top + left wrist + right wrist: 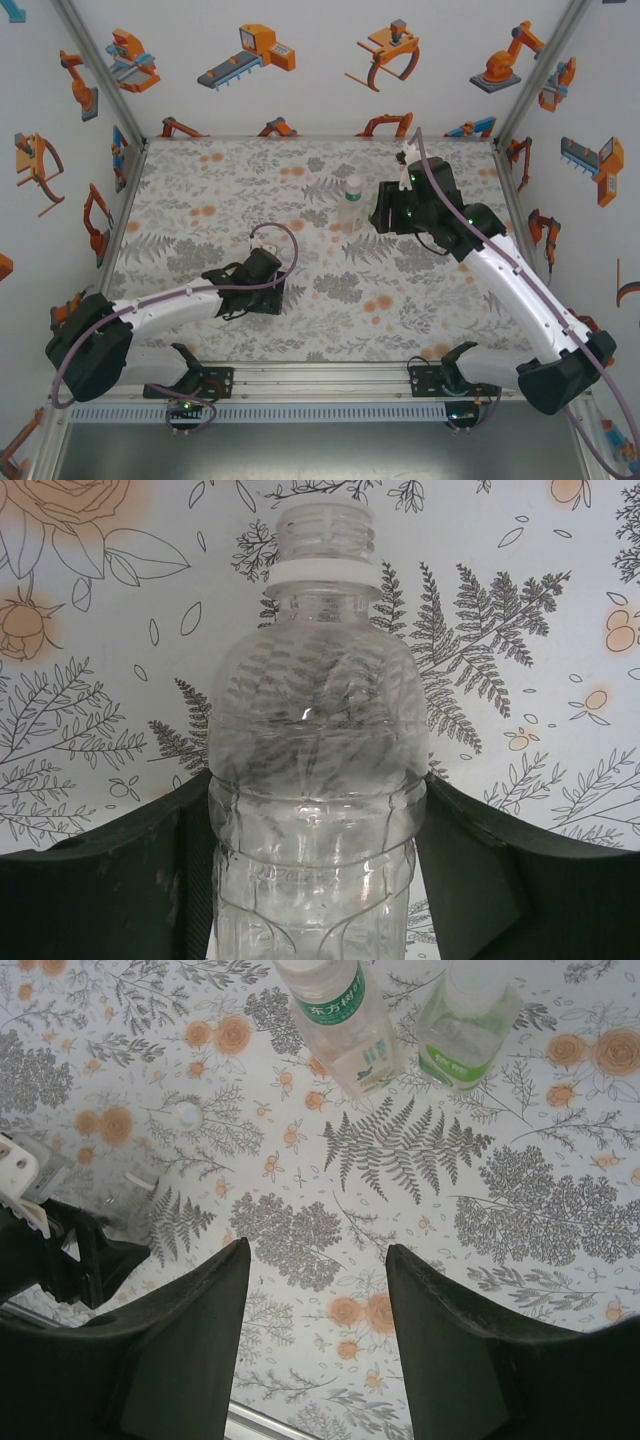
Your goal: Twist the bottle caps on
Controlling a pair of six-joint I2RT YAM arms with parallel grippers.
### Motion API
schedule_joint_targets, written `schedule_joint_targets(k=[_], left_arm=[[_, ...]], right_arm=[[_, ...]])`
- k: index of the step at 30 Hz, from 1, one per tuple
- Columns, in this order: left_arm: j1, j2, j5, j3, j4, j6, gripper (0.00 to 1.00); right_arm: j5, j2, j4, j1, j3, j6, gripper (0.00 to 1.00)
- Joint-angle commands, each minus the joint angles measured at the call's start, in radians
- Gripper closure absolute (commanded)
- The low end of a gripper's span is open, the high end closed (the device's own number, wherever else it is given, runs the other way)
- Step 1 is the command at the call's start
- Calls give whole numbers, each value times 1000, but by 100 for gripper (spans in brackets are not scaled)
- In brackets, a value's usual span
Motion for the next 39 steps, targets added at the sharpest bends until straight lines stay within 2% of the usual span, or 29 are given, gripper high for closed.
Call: schedule_joint_targets(k=[1,11,17,21,26,29,32,36,38,39], left_arm=[[-10,-25,26,5,-55,-51,34],[-58,-56,3,0,-97,-98,39],[-64,-95,-16,17,-131,-82,50],[-59,-187,-50,42,-187,-53,52],[-15,-385,-82,51,-244,1,57],[50,-489,-77,68,-273,60,61],[150,-559,-18,97,-306,125,67],[331,-599,187,107,-287,195,79],[423,-590,283,118,-278,235,94],[459,-585,319,124,-275,254,96]], right_arm=[[-15,-24,10,-2,-13,28,46],[-20,-48,15,1,-22,41,47],[-14,-54,28,24,-18,52,50],[-8,-39,50,67,-5,59,50],[16,32,77,172,33,60,51],[28,95,110,239,56,58,51],[36,180,133,293,88,54,51],[40,287,182,338,106,43,51],[52,351,200,354,119,37,52],[62,378,202,360,129,30,52]])
